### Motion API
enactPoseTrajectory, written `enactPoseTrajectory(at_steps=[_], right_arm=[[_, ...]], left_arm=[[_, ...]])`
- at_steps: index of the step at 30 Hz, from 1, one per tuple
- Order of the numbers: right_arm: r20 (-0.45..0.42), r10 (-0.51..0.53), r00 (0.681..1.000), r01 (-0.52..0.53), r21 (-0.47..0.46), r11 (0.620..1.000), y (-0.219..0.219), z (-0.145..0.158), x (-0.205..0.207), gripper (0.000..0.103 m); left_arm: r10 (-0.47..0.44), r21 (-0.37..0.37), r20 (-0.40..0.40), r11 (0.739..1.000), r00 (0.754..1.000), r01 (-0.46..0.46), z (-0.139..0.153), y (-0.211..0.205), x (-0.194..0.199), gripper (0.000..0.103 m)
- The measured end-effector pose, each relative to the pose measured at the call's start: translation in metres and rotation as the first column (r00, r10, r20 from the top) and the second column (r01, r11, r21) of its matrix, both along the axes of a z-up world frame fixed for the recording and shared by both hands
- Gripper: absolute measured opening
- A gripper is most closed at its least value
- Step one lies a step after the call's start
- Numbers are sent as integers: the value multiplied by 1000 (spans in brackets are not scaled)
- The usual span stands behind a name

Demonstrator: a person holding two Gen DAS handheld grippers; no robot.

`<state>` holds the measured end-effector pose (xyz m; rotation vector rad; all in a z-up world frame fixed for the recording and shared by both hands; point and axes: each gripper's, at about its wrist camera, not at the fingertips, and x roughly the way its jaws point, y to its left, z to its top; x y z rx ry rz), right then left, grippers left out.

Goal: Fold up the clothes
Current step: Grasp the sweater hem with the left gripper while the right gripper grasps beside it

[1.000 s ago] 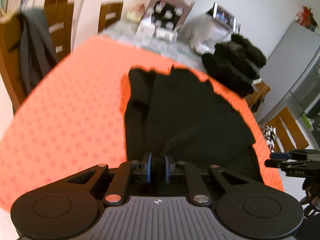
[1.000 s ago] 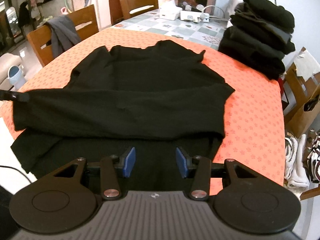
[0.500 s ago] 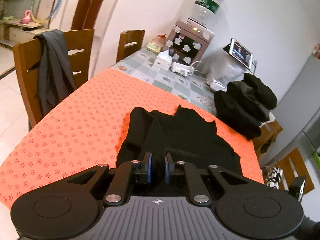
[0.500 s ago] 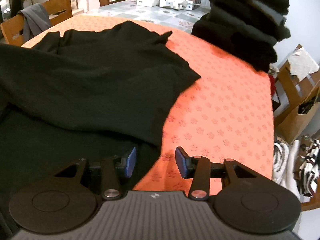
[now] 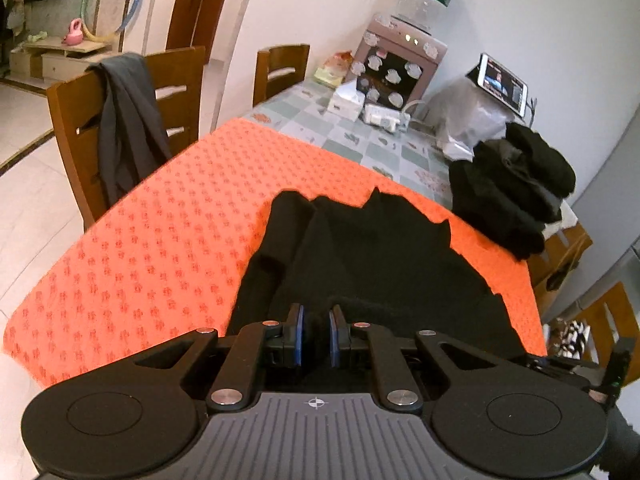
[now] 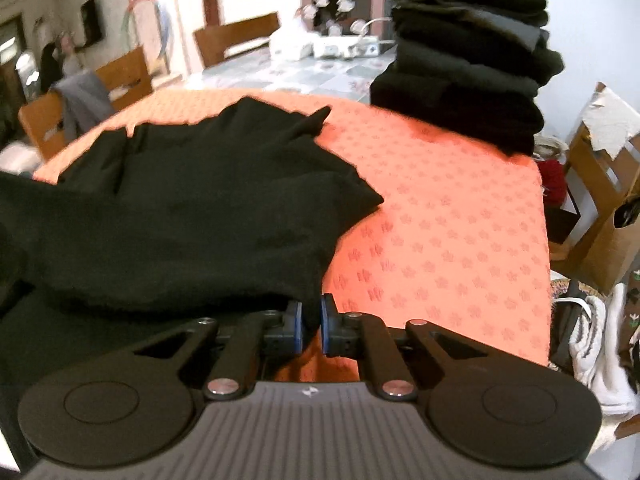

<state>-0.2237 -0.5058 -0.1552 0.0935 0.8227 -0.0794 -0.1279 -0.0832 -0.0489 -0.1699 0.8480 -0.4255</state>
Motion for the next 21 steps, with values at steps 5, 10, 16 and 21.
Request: enactPoseTrajectory(at_steps=[5,10,16,21], right_arm=[[-87,83,993,-80,39,996,-7,-1,-1,23],[-73,191,979,-184,86,979,-15,32,-7,27],[43,349,936,-350,204,914,10,34,38,32],[-6,448,894,-440,180,880,39,2,79,32]], left_arm=[[-20,52,-38,998,999,22,-14,-11,-22,15],[38,44,-33,998,999,-37,-16,-17,-43,15],[57,17,8,998,998,-58,-5,-31,-76,15],[1,-15,33,1000,999,0,2,-53,-119,15]])
